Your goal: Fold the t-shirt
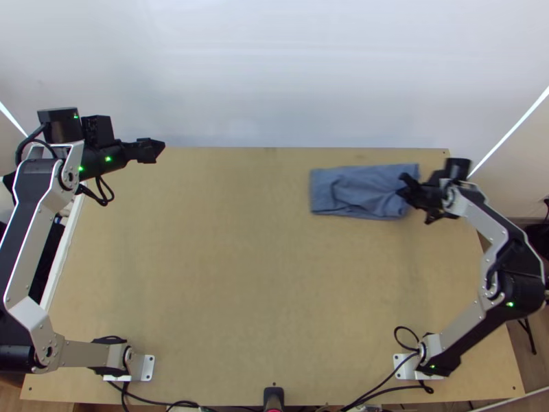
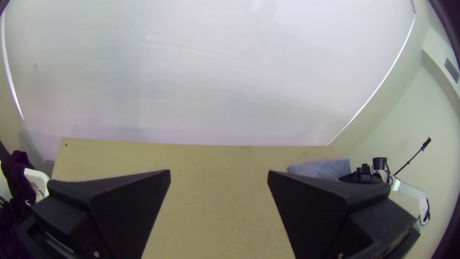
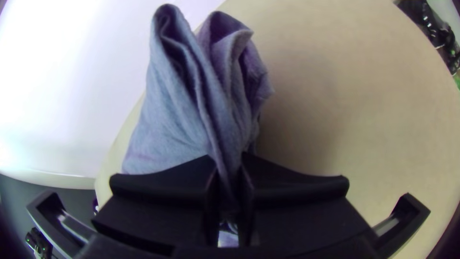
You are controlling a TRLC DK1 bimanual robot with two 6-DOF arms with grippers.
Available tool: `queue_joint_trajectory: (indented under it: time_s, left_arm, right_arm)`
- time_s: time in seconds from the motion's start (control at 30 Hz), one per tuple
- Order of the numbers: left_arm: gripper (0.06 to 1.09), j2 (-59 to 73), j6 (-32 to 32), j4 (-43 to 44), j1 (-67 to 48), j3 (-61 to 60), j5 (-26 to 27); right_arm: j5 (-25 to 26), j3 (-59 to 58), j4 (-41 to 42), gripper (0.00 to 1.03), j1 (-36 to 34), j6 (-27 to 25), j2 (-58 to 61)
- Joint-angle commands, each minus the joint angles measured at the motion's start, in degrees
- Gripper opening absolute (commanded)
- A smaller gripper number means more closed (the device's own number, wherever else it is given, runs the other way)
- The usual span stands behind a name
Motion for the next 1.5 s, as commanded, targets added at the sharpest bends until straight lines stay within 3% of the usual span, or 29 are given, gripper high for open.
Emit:
queue_joint_trajectory:
  time_s: [0.0, 0.3, 0.63, 0.67, 0.7, 0.83, 1.0, 1.07, 1.23, 1.33, 1.4, 1.47]
  left_arm:
    - [1.04, 0.22, 0.02, 0.14, -0.19, 0.23, 0.26]
    - [1.04, -0.57, -0.42, 0.14, -0.19, -0.74, 0.26]
    - [1.04, -0.93, -0.51, 0.32, -0.46, -1.18, 0.61]
    - [1.04, -1.1, -0.51, 0.32, -0.46, -1.18, 0.52]
    - [1.04, -1.1, -0.51, 0.32, -0.46, -1.18, 0.61]
    - [1.04, -1.63, -0.33, 0.32, -0.19, -1.62, 0.52]
    - [1.04, -2.42, -0.07, 0.41, 0.33, -3.11, 0.52]
    - [1.04, -2.68, -0.24, 0.67, 0.33, -3.64, 0.52]
    - [1.04, -3.56, -1.48, 3.84, 0.24, -5.66, 0.26]
    - [1.04, -7.87, -1.04, 10.87, -2.3, -9.88, -5.98]
    - [1.04, -12.44, -0.77, 17.11, -4.33, -13.92, -8.88]
    - [1.04, -16.66, -1.21, 20.53, -5.64, -17.61, -13.19]
  right_arm:
    - [0.73, -5.01, -0.4, 0.03, -8.84, -2.06, -4.47]
    - [5.91, -16.08, -0.49, 0.03, -13.41, -2.15, -14.75]
    - [8.73, -19.07, 0.21, 0.03, -16.4, -1.54, -15.72]
    - [8.99, -19.16, 0.21, 0.06, -16.22, -1.71, -15.89]
    - [9.17, -18.81, 0.21, 0.18, -16.22, -1.71, -15.98]
    - [9.34, -17.49, -0.05, 0.99, -15.78, -3.73, -20.29]
    - [18.04, -15.03, 1.18, 0.99, -9.98, -6.63, -33.91]
    - [18.39, -12.48, -0.49, 0.93, -5.59, -6.63, -35.32]
    - [17.95, -9.32, -3.39, 0.93, 3.99, -8.13, -30.83]
    - [19.62, -9.93, 1.27, 0.94, 10.06, -12.35, -32.24]
    - [24.72, -11.07, 4.25, 0.99, 15.68, -19.03, -35.23]
    - [26.22, -12.48, 8.03, 0.99, 19.46, -23.16, -39.53]
